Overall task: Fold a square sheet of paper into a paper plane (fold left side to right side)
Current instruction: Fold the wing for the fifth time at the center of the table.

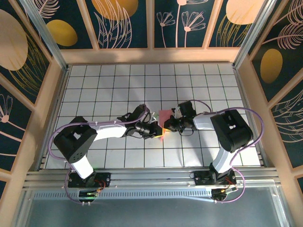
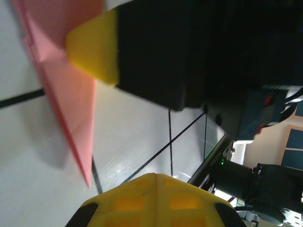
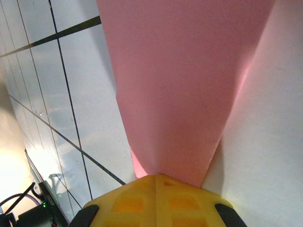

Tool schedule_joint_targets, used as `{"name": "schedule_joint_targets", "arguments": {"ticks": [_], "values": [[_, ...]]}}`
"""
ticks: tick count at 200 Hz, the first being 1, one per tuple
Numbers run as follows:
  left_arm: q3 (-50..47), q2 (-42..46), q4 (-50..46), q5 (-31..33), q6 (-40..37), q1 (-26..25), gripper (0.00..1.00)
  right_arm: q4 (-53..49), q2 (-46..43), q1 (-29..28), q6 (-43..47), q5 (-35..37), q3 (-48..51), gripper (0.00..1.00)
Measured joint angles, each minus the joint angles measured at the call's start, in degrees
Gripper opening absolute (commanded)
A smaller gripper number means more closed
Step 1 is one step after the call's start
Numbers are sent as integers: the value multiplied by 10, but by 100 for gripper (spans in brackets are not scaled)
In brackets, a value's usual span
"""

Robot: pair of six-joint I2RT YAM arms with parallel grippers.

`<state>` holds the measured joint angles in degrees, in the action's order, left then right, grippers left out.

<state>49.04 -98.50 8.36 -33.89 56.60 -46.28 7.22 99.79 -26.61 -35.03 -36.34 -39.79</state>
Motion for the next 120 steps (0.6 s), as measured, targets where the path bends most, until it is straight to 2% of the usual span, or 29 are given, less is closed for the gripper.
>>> {"name": "schedule_joint_targets", "arguments": {"ticks": [55, 120], "values": [[45, -89, -1, -1, -12, 0, 1, 0, 0, -1, 0, 0, -1, 0], [46, -115, -11, 14, -26, 0, 0, -2, 0, -2, 0, 1, -3, 0]]}}
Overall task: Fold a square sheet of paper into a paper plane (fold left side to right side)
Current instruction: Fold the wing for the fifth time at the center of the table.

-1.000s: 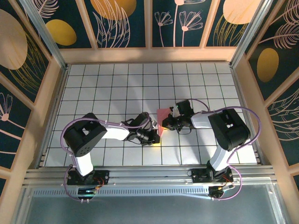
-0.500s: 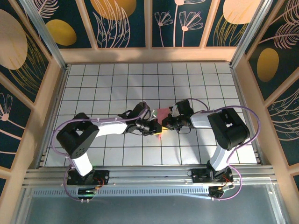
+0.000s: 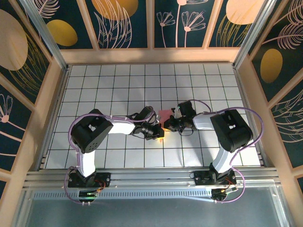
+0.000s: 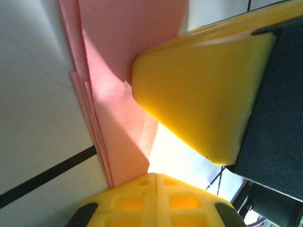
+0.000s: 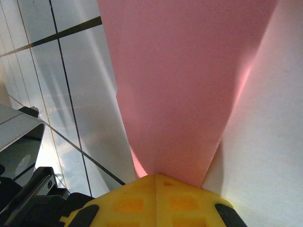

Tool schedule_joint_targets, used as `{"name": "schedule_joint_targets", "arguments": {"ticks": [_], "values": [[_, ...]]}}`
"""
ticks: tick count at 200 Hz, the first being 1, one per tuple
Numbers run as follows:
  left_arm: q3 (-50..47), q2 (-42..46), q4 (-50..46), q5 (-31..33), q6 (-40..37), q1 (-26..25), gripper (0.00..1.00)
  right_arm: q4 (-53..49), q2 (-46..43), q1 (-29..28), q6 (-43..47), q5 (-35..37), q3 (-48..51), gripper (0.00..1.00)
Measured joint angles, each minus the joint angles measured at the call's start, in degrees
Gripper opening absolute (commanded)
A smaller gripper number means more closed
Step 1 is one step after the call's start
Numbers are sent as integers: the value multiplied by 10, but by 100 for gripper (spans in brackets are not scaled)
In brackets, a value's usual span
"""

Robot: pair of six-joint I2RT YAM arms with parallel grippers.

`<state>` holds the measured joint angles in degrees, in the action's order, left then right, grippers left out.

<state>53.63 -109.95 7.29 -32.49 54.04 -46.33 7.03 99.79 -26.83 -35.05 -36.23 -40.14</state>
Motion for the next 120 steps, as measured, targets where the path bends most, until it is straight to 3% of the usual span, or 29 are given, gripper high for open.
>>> {"name": "schedule_joint_targets", "arguments": {"ticks": [120], "values": [[-1, 0, 0, 9, -10, -2, 0, -91, 7, 5, 14, 52, -79, 0]]}}
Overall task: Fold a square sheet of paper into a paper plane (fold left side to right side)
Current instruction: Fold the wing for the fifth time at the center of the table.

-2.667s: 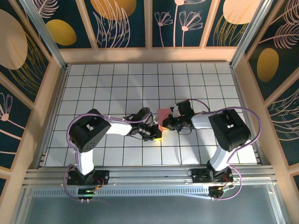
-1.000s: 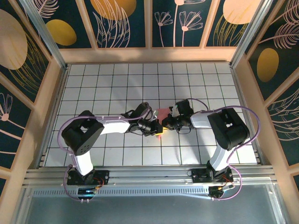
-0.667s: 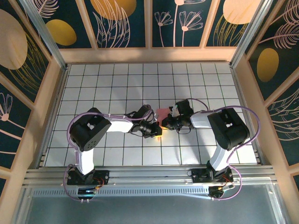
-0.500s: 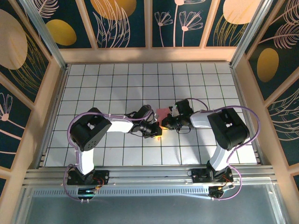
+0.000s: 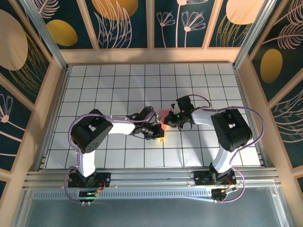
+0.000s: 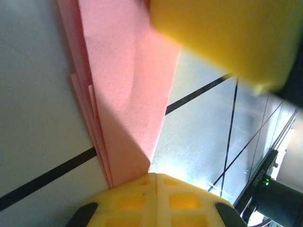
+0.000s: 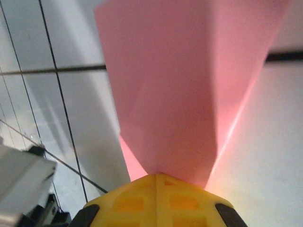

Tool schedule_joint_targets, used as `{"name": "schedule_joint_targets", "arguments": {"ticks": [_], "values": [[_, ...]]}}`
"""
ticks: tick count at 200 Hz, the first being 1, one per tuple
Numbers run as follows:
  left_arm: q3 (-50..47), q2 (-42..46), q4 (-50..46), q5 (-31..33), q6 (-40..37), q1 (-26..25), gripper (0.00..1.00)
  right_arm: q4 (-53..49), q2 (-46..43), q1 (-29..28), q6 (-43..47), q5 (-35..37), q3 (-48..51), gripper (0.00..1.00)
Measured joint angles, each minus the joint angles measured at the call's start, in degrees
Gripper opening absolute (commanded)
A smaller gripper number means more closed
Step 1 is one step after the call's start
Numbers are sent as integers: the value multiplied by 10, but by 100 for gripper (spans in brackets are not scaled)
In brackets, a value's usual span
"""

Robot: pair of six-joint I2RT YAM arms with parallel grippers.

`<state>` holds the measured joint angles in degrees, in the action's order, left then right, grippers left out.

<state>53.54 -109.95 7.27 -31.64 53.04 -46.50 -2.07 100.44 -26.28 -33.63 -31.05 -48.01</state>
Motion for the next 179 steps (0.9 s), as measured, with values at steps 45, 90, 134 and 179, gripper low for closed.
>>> {"name": "schedule_joint_targets", "arguments": {"ticks": [45, 90, 134, 179], "values": [[0, 0, 0, 0, -1, 0, 0, 1, 37, 11, 14, 12, -32, 0], [-2, 2, 3, 2, 0, 0, 0, 10, 44, 18, 18, -4, -31, 0], [-2, 4, 2, 2, 7, 1, 0, 43, 46, 24, 18, -23, -14, 0], [34, -4, -6, 1, 7, 12, 0, 63, 46, 26, 18, -33, -4, 0]]}}
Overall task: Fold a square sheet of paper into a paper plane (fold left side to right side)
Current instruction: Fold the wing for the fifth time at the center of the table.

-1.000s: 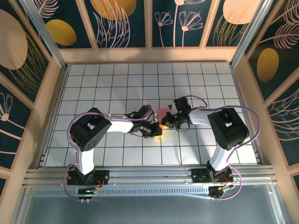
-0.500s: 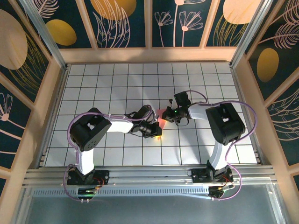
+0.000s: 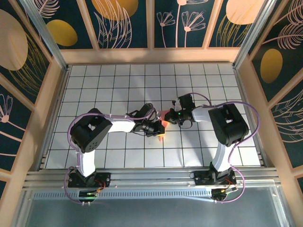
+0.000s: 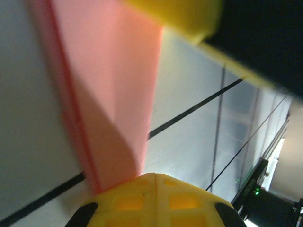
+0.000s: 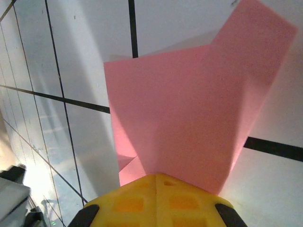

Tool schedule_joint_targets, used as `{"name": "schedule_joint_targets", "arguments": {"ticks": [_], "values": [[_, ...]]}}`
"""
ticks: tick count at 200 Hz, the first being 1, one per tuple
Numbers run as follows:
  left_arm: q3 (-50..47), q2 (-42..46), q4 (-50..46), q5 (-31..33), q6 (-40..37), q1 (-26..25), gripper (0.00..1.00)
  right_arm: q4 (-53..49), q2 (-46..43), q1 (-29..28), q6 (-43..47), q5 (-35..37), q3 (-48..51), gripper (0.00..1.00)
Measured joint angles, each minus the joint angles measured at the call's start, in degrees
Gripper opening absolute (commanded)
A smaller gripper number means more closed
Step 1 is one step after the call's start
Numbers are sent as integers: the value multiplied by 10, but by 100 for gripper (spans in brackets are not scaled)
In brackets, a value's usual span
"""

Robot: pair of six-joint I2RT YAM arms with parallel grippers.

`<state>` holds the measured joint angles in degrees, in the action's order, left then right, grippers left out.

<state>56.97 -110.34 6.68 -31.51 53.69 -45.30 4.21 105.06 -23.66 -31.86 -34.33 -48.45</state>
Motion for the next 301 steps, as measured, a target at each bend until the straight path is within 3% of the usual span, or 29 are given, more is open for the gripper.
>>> {"name": "schedule_joint_targets", "arguments": {"ticks": [103, 301], "values": [[60, -53, -20, 2, -27, 3, 0, 3, 0, 0, 0, 0, 2, 0], [-37, 6, 28, 33, -25, -39, 0, -10, 2, 0, 5, -13, -1, 0]]}}
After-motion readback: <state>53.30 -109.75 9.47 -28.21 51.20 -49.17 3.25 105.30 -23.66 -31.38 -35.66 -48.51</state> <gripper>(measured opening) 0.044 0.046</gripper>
